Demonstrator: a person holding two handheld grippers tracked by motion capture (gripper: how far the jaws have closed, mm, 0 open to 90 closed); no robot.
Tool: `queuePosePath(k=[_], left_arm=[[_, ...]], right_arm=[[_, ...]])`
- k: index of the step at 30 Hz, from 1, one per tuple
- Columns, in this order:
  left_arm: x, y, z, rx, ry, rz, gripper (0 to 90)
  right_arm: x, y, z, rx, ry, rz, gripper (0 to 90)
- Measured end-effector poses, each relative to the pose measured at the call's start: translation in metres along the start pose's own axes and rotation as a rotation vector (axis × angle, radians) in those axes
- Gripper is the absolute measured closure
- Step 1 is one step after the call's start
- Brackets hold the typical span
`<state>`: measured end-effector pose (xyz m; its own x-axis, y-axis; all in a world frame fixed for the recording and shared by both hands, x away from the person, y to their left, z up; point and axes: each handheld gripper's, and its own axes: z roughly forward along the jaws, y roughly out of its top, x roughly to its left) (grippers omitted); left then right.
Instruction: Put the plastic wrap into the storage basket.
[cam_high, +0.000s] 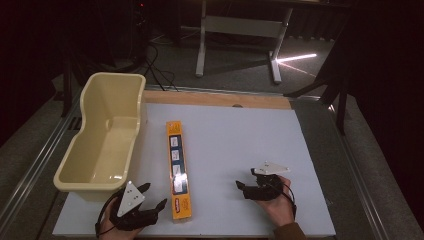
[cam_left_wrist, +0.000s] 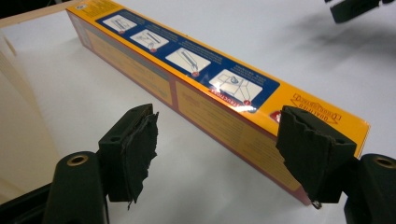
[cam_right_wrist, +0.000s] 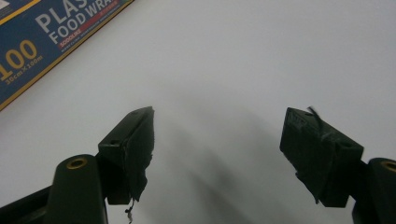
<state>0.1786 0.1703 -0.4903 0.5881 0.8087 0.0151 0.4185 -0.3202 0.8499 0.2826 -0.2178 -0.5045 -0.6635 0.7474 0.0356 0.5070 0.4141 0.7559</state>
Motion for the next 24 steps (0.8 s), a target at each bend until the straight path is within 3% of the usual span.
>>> queuePosePath(k=[6,11,19,24], left_arm=[[0.004,0.000,0.000,-0.006,-0.030,-0.033,25.1],[0.003,0.000,-0.001,-0.020,-0.032,-0.023,25.4],[0.005,0.000,-0.005,-0.038,-0.021,-0.043,27.1],[0.005,0.000,-0.006,-0.039,-0.016,-0.038,27.5]], right_arm=[[0.004,0.002,0.004,0.021,-0.021,-0.014,30.6],[0.008,0.003,0.008,0.036,-0.019,-0.025,31.7],[0.014,0.004,0.008,0.039,0.013,-0.047,37.1],[0.021,0.007,0.006,0.026,0.072,-0.043,43.9]])
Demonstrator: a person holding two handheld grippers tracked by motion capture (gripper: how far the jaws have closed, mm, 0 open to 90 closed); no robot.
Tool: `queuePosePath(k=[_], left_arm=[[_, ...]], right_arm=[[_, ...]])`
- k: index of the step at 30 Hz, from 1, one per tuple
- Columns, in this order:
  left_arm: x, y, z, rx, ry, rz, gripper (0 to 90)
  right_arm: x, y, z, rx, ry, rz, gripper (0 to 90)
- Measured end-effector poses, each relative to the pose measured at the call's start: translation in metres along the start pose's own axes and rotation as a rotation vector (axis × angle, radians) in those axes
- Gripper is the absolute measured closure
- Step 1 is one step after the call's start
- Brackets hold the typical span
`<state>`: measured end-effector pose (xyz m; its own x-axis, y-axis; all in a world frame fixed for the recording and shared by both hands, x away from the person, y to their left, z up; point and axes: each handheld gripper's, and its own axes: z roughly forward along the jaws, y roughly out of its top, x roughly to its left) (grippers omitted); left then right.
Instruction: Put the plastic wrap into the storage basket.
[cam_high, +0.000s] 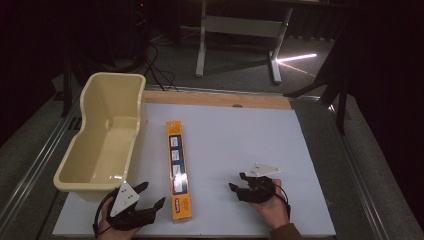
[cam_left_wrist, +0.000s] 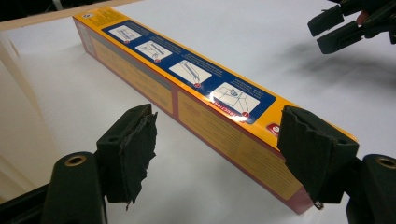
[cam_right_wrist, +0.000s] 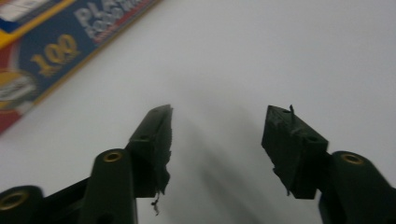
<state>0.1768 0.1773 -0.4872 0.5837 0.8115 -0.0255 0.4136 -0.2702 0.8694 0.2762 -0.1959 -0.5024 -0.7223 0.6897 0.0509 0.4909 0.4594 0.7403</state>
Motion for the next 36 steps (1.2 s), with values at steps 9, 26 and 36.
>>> queuePosePath(k=[9,26,36], left_arm=[[0.000,0.000,-0.006,-0.004,0.004,0.009,28.3],[0.002,-0.002,-0.010,-0.002,0.001,0.005,28.0],[0.002,-0.002,-0.011,-0.006,-0.009,0.005,28.0]], right_arm=[[0.021,0.022,-0.003,-0.043,0.075,-0.060,52.0],[0.076,0.072,0.034,-0.065,0.190,-0.158,89.4],[0.106,0.089,0.068,-0.008,0.240,-0.205,89.5]])
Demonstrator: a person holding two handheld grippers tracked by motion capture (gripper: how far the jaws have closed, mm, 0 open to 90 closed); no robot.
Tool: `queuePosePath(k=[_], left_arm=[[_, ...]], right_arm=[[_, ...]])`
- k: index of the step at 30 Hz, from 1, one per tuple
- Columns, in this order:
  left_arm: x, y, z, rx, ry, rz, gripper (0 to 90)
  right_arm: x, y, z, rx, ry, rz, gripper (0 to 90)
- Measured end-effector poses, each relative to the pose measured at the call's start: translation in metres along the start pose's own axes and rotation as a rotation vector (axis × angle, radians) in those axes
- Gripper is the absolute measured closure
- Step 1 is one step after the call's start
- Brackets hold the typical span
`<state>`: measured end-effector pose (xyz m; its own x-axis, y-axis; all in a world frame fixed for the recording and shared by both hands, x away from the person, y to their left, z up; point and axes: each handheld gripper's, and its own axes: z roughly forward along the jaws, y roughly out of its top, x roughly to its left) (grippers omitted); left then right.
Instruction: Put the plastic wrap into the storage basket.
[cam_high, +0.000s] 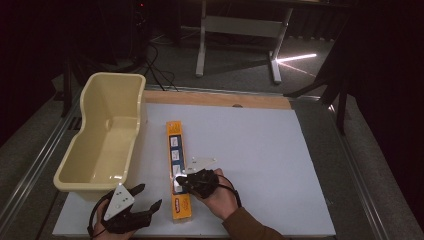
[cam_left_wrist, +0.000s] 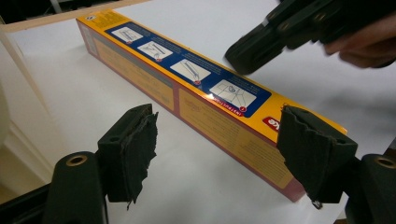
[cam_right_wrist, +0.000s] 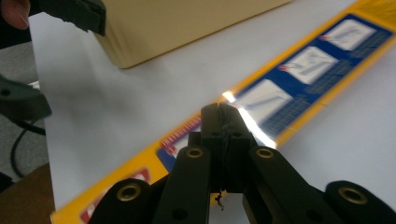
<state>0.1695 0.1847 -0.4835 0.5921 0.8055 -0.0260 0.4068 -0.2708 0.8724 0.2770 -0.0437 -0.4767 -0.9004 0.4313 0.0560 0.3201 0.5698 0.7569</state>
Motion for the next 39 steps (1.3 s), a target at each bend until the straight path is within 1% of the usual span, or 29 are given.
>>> queuePosePath(k=[3,4,7,9,10,13,15,17,20,21,22,26,27,29,30,32,33,34,35,36,37,38,39], left_arm=[[0.001,0.000,0.000,-0.003,-0.001,0.002,28.0],[0.001,0.000,-0.001,-0.005,0.000,0.001,28.0],[0.002,0.000,-0.002,-0.010,-0.006,-0.004,28.0],[0.001,0.000,-0.002,-0.011,-0.003,-0.003,28.0],[0.001,0.000,-0.002,-0.014,0.000,-0.002,28.4],[0.001,0.000,-0.003,-0.017,0.003,-0.006,29.4],[0.002,0.000,-0.003,-0.020,0.002,-0.009,29.4],[0.002,0.000,-0.003,-0.018,0.001,-0.010,29.4],[0.001,-0.001,-0.003,-0.013,0.001,-0.008,29.4],[0.001,-0.001,-0.003,-0.013,0.001,-0.007,29.4],[0.001,-0.001,-0.003,-0.011,0.002,-0.008,29.5],[0.002,-0.001,-0.002,-0.008,0.008,-0.017,29.7],[0.002,-0.001,-0.002,-0.009,0.009,-0.017,29.7],[0.002,-0.001,-0.002,-0.007,0.009,-0.015,29.7],[0.002,-0.001,-0.001,-0.006,0.009,-0.015,29.7],[0.002,-0.001,-0.001,-0.003,0.010,-0.015,29.8],[0.002,-0.001,-0.001,-0.005,0.011,-0.016,29.8],[0.002,-0.001,-0.002,-0.007,0.011,-0.017,29.8],[0.002,-0.001,-0.002,-0.006,0.012,-0.019,29.9],[0.002,-0.001,-0.002,-0.005,0.011,-0.019,29.8],[0.002,-0.001,-0.002,-0.003,0.012,-0.018,29.8],[0.002,-0.001,-0.001,-0.003,0.012,-0.017,29.8],[0.002,-0.001,-0.001,-0.002,0.011,-0.016,29.8]], right_arm=[[0.007,0.003,0.012,0.016,0.026,-0.015,89.3],[0.012,0.004,0.016,0.025,0.034,-0.024,89.0],[0.020,0.005,0.022,0.038,0.056,-0.032,88.2],[0.025,0.005,0.026,0.047,0.069,-0.043,87.3],[0.028,0.005,0.029,0.061,0.078,-0.050,86.6],[0.031,0.005,0.038,0.099,0.087,-0.064,87.6],[0.032,0.005,0.041,0.108,0.084,-0.064,89.5],[0.030,0.006,0.038,0.116,0.091,-0.054,89.6],[0.022,0.004,0.029,0.112,0.115,-0.002,89.7],[0.020,0.002,0.027,0.112,0.117,0.005,89.7],[0.016,-0.001,0.023,0.107,0.121,0.024,89.7],[0.006,-0.012,0.012,0.080,0.132,0.067,89.7],[0.005,-0.012,0.010,0.081,0.130,0.069,89.7],[0.003,-0.014,0.004,0.090,0.118,0.054,89.7],[0.001,-0.015,0.001,0.098,0.110,0.047,89.7],[-0.003,-0.018,-0.005,0.099,0.090,0.044,89.7],[-0.004,-0.019,-0.007,0.090,0.080,0.050,89.7],[-0.009,-0.020,-0.012,0.073,0.064,0.068,89.7],[-0.012,-0.021,-0.015,0.067,0.040,0.074,89.7],[-0.017,-0.022,-0.020,0.079,-0.031,0.068,89.7],[-0.022,-0.024,-0.022,0.077,-0.042,0.080,89.7],[-0.030,-0.027,-0.026,0.071,-0.027,0.132,89.7],[-0.034,-0.028,-0.028,0.066,-0.035,0.142,89.7]])
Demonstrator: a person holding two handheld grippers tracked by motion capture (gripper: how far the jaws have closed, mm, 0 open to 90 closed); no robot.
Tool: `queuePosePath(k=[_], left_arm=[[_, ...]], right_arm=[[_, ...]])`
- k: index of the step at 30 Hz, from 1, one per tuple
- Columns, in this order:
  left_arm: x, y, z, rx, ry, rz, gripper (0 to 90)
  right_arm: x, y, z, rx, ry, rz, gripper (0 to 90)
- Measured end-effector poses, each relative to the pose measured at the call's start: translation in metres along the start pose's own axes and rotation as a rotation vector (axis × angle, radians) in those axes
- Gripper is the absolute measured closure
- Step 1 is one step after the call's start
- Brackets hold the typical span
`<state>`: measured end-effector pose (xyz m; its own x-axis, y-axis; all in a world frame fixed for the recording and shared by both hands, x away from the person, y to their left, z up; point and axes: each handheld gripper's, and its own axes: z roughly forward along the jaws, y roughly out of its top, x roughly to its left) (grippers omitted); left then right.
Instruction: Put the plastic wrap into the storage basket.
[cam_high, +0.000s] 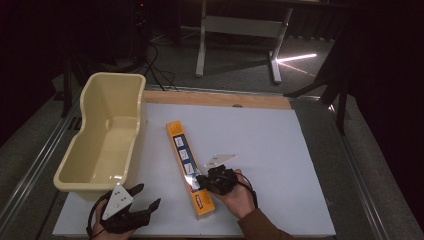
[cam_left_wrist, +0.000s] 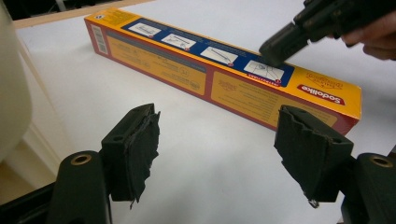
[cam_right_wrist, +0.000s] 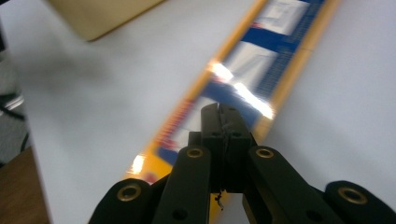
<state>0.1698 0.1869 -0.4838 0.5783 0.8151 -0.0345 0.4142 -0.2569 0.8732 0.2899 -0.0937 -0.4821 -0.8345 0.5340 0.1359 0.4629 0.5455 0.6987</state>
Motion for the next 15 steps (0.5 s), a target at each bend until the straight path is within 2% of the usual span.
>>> queuePosePath(k=[2,4,7,9,12,15], left_arm=[[0.000,0.000,0.001,0.002,0.000,0.001,29.8],[-0.001,0.000,0.001,0.003,0.001,0.002,29.8],[-0.001,0.001,0.001,0.002,-0.003,0.005,29.8],[-0.001,0.000,0.001,0.002,-0.002,0.003,29.8],[0.000,0.000,0.000,0.001,0.000,-0.002,29.8],[0.001,0.000,0.000,0.001,0.003,-0.008,29.8]], right_arm=[[-0.005,-0.002,-0.002,-0.008,-0.027,0.006,86.0],[-0.006,-0.001,-0.002,-0.024,-0.051,0.028,73.9],[-0.005,0.005,0.004,-0.051,-0.083,0.064,50.8],[-0.007,0.011,0.010,-0.077,-0.094,0.088,40.6],[-0.011,0.023,0.022,-0.071,-0.079,0.139,30.6],[-0.010,0.037,0.034,-0.039,-0.105,0.132,23.7]])
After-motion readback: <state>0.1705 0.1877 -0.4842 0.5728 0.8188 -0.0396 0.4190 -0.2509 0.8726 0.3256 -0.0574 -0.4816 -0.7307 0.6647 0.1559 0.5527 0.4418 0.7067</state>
